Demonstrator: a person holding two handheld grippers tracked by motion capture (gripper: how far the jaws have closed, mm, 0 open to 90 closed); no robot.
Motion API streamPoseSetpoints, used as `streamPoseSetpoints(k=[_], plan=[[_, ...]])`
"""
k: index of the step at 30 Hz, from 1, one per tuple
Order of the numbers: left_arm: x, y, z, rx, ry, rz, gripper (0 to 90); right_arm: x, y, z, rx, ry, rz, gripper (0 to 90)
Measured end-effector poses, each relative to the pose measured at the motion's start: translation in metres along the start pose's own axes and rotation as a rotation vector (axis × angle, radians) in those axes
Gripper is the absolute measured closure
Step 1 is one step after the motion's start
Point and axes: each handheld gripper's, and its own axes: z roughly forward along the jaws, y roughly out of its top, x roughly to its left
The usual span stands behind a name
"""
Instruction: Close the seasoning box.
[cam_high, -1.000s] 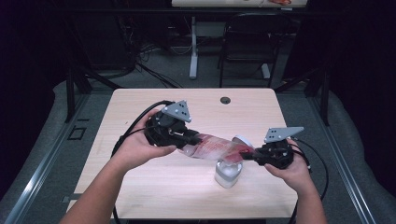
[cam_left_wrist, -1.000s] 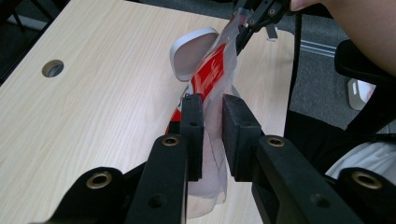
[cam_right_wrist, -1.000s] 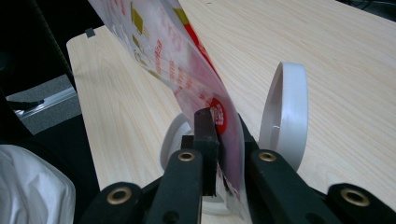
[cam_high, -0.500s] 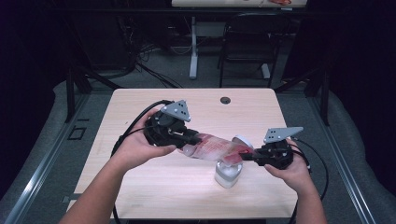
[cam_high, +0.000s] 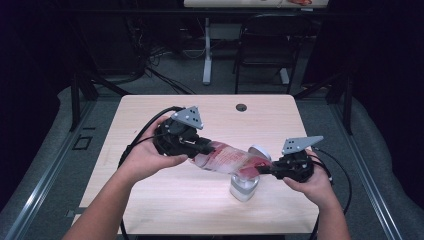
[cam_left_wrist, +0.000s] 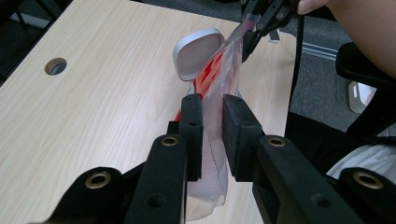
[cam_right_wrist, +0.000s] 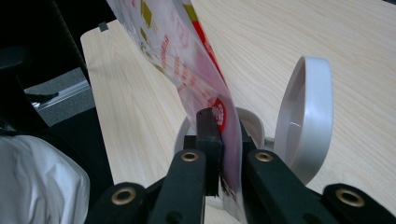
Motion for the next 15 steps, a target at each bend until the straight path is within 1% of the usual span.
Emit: streamPoseSetpoints(k=[8,11,15], plan=[[0.0004,-0.0012,0.0014,0.002,0.0,-0.001,78.6,0.0002,-0.0001,-0.0019,0.005,-0.008,0.0,88.3],[0.0002,-0.0026,0.0003,0.0,0.002,-0.004,78.5,0.0005,0.0005,-0.0006,-0.005,-0.016,-0.002,88.3],[0.0011,-0.006,-0.0012,-0.003,0.003,-0.012,78.4,0.0014,0.0016,0.0025,-0.001,-0.018,-0.008,88.3]])
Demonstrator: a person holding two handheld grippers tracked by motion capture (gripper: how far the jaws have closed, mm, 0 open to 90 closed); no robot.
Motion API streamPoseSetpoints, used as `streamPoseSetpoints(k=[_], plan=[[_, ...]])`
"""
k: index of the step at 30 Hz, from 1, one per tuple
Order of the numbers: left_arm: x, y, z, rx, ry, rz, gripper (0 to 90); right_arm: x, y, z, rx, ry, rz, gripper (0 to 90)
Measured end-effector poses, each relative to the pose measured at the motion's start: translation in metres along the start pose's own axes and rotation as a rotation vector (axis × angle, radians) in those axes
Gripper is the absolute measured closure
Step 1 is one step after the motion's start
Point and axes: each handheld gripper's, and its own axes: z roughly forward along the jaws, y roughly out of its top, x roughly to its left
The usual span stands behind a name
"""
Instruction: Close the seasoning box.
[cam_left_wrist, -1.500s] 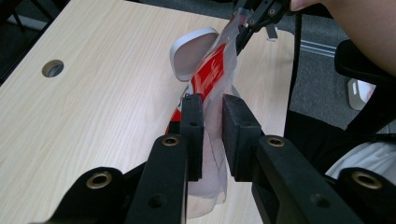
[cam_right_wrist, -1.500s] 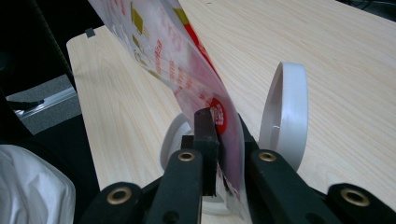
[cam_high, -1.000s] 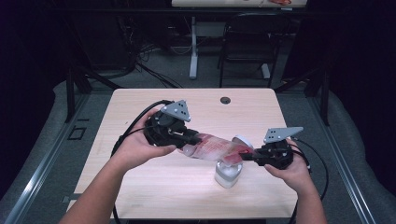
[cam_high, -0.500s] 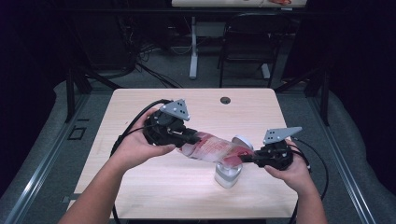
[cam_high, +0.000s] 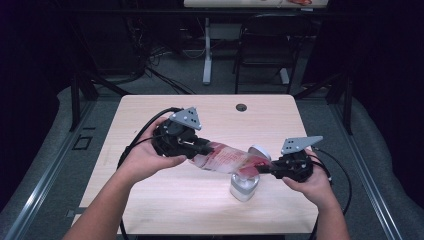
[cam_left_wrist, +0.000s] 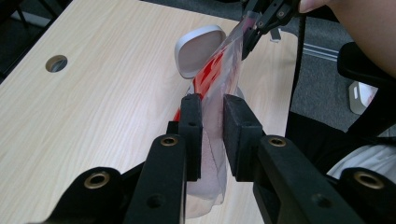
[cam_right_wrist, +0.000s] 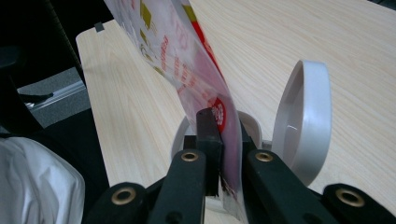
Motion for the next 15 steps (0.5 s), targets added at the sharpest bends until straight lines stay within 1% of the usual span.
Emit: streamPoseSetpoints(k=[3,8,15], plan=[[0.0,-0.002,-0.001,-0.004,0.001,-0.004,78.4,0.001,0.001,0.001,-0.013,-0.001,0.002,88.2],[0.001,-0.007,-0.003,-0.011,0.004,-0.003,77.9,0.002,0.002,0.001,-0.017,-0.005,-0.004,88.2],[0.004,-0.018,-0.004,-0.019,0.009,-0.029,77.2,0.003,0.004,0.002,-0.041,-0.013,0.0,87.9]])
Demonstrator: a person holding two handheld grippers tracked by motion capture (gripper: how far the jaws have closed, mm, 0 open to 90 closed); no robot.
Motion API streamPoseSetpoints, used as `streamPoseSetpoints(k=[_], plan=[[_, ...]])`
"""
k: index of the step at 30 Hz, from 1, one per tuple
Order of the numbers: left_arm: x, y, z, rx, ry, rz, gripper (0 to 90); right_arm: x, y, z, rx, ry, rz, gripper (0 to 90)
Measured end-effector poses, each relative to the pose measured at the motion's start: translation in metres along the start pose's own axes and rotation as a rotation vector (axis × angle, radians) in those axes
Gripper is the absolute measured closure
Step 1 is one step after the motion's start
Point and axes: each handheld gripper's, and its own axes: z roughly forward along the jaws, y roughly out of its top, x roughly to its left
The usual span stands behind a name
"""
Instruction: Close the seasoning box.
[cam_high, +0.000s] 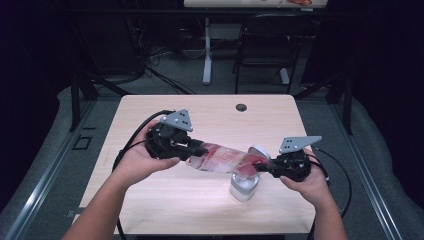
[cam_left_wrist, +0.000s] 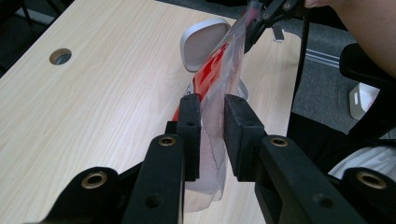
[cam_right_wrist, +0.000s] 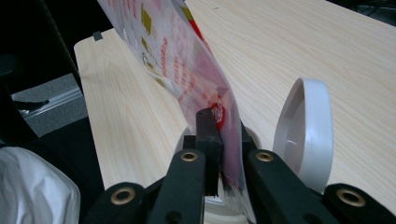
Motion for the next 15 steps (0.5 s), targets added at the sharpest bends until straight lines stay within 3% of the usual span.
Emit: streamPoseSetpoints(k=[15], plan=[[0.007,-0.025,0.003,-0.01,-0.002,-0.052,77.1,-0.001,0.002,0.001,-0.055,0.004,0.01,84.6]])
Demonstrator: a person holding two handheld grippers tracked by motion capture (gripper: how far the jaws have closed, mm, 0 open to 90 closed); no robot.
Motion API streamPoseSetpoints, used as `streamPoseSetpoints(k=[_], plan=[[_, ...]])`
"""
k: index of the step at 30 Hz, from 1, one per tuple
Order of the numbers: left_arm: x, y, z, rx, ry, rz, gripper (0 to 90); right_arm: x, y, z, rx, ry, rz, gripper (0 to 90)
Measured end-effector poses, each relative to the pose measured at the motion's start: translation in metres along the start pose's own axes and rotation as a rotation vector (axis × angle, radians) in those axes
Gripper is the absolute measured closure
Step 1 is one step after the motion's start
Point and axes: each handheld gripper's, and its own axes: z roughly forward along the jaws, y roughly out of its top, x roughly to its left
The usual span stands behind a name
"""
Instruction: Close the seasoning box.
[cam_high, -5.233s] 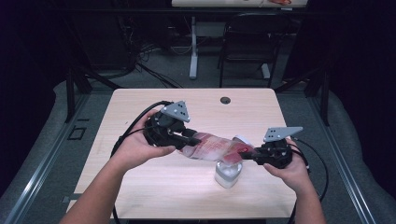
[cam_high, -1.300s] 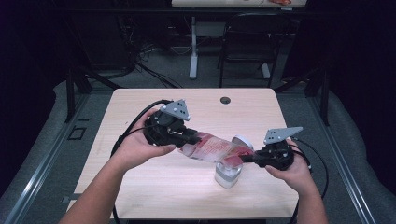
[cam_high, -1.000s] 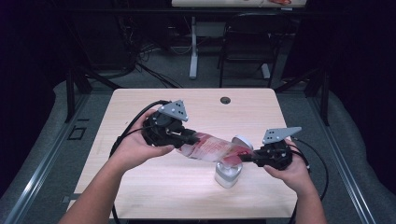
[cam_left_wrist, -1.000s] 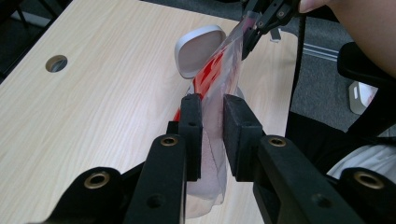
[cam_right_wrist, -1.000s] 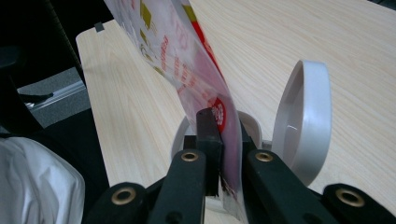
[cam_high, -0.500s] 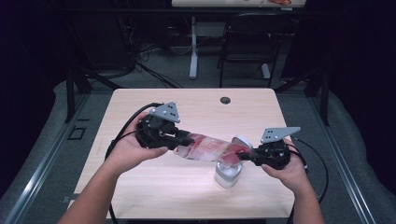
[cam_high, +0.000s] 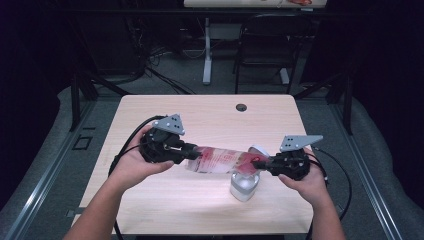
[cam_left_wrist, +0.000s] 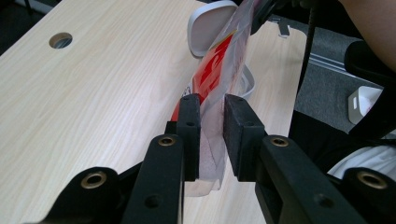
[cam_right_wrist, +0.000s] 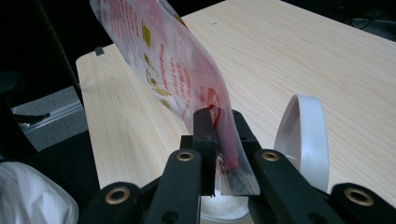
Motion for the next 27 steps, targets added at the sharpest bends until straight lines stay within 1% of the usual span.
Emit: streamPoseSetpoints(k=[2,3,4,5,7,8,9,11,13,17,21,23,24,27], plan=[[0.001,-0.002,0.0,0.0,0.001,-0.001,77.1,0.0,0.0,0.0,-0.003,0.003,0.002,84.4],[0.002,-0.007,0.002,0.0,-0.002,-0.013,77.1,0.0,0.0,0.0,-0.012,0.007,0.003,83.7],[0.002,-0.007,0.002,0.0,-0.002,-0.013,77.2,0.0,-0.001,0.001,-0.016,0.007,0.004,83.6],[0.004,-0.011,0.003,-0.001,-0.007,-0.02,77.3,-0.001,-0.001,0.001,-0.019,0.011,0.006,83.5],[0.006,-0.015,0.005,-0.005,-0.01,-0.031,77.7,-0.002,-0.002,0.001,-0.027,0.016,0.013,83.2],[0.007,-0.017,0.004,-0.016,-0.008,-0.03,80.5,-0.003,-0.002,0.002,-0.03,0.016,0.015,82.9],[0.008,-0.019,0.004,-0.02,-0.007,-0.039,82.7,-0.003,-0.003,0.001,-0.03,0.017,0.017,82.5],[0.008,-0.022,0.006,-0.022,-0.013,-0.039,83.1,-0.003,-0.003,0.001,-0.042,0.025,0.023,83.1],[0.008,-0.026,0.008,-0.024,-0.02,-0.037,82.8,-0.002,-0.003,0.001,-0.039,0.025,0.007,85.1],[0.009,-0.03,0.009,-0.034,-0.022,-0.053,82.9,0.0,-0.003,0.004,-0.048,0.013,-0.004,87.7],[0.009,-0.032,0.009,-0.033,-0.019,-0.048,82.9,0.0,-0.002,0.004,-0.047,0.015,-0.006,87.5],[0.008,-0.034,0.01,-0.032,-0.011,-0.048,84.0,0.001,-0.002,0.005,-0.051,0.013,-0.006,87.6],[0.009,-0.036,0.01,-0.03,-0.002,-0.039,84.6,0.002,-0.001,0.005,-0.055,0.013,-0.005,87.5],[0.009,-0.039,0.01,-0.03,0.003,-0.036,85.5,0.003,-0.001,0.006,-0.059,0.014,-0.006,87.5]])
